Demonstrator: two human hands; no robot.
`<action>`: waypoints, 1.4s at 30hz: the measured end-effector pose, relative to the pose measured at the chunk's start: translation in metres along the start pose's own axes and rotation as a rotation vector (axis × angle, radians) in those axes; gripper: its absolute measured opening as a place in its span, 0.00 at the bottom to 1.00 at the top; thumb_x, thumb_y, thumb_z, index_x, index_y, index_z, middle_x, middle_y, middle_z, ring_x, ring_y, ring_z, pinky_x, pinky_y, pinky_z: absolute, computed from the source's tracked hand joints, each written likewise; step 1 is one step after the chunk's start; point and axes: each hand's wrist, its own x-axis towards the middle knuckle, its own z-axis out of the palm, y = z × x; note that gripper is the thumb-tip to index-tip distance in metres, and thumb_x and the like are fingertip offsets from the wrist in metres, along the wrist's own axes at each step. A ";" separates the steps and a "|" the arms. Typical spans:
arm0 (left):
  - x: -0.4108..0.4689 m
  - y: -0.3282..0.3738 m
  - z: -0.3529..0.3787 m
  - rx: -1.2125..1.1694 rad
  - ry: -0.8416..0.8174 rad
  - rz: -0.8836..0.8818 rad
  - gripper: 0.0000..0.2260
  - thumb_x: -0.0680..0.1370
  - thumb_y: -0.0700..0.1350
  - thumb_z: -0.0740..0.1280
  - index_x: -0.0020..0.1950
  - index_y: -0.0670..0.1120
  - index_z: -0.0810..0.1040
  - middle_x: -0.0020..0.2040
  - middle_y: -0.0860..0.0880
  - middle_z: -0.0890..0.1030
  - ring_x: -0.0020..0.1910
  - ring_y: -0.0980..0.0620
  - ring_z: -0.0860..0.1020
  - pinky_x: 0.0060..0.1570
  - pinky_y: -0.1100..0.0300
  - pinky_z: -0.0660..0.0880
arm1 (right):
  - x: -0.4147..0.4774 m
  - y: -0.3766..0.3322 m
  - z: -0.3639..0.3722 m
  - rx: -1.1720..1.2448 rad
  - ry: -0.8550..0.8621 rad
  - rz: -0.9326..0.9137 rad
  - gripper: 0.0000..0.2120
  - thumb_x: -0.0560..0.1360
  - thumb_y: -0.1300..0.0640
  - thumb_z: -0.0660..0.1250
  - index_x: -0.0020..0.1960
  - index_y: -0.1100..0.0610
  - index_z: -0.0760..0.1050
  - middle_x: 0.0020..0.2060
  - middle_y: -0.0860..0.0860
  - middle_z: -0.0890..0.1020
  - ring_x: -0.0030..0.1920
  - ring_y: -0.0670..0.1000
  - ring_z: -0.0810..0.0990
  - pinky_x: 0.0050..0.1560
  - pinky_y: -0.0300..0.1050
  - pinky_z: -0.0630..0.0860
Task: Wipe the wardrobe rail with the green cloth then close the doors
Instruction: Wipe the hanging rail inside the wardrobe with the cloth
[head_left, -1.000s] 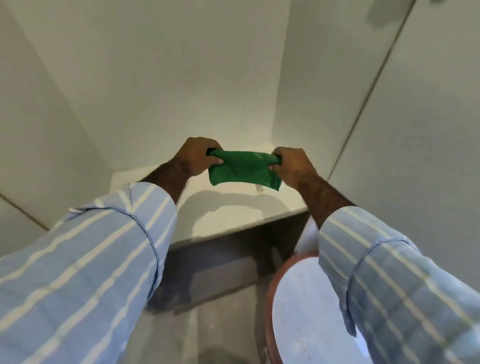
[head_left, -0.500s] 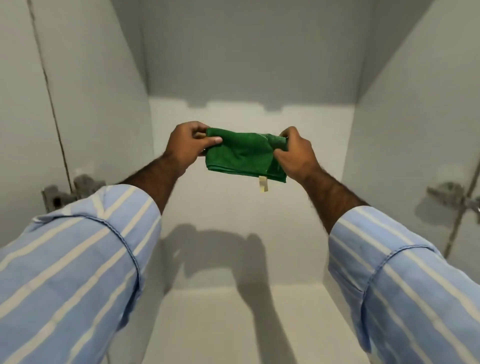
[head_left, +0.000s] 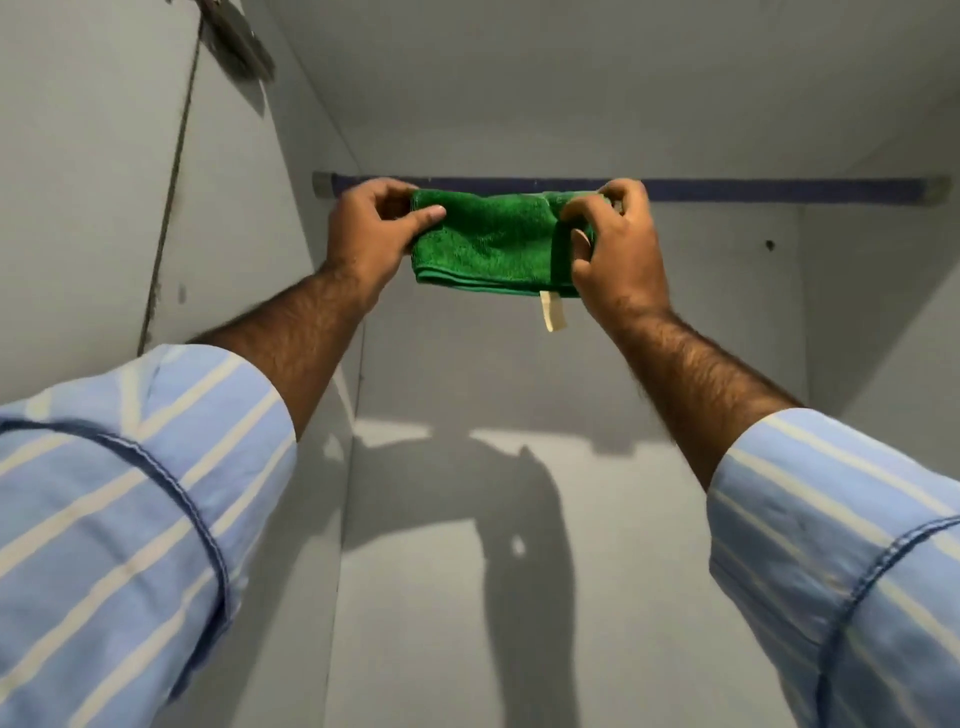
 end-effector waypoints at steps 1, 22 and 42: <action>0.012 0.005 0.002 0.036 0.031 0.033 0.19 0.72 0.44 0.81 0.58 0.38 0.82 0.54 0.39 0.86 0.53 0.43 0.86 0.55 0.47 0.85 | 0.012 0.001 0.004 -0.027 0.017 -0.018 0.13 0.75 0.66 0.69 0.57 0.54 0.81 0.67 0.56 0.72 0.60 0.56 0.79 0.57 0.46 0.80; 0.092 -0.045 -0.025 0.917 -0.066 0.351 0.40 0.79 0.67 0.40 0.73 0.41 0.74 0.69 0.39 0.78 0.70 0.40 0.74 0.79 0.45 0.61 | 0.091 -0.036 0.119 -0.498 -0.047 -0.384 0.28 0.86 0.42 0.49 0.80 0.56 0.67 0.71 0.55 0.79 0.70 0.60 0.76 0.73 0.55 0.68; 0.103 -0.057 -0.021 0.957 0.024 0.453 0.40 0.81 0.67 0.46 0.75 0.36 0.70 0.66 0.34 0.79 0.65 0.35 0.77 0.71 0.44 0.70 | 0.094 0.000 0.104 -0.533 -0.085 -0.389 0.28 0.87 0.41 0.48 0.83 0.50 0.61 0.78 0.52 0.71 0.79 0.59 0.67 0.80 0.57 0.60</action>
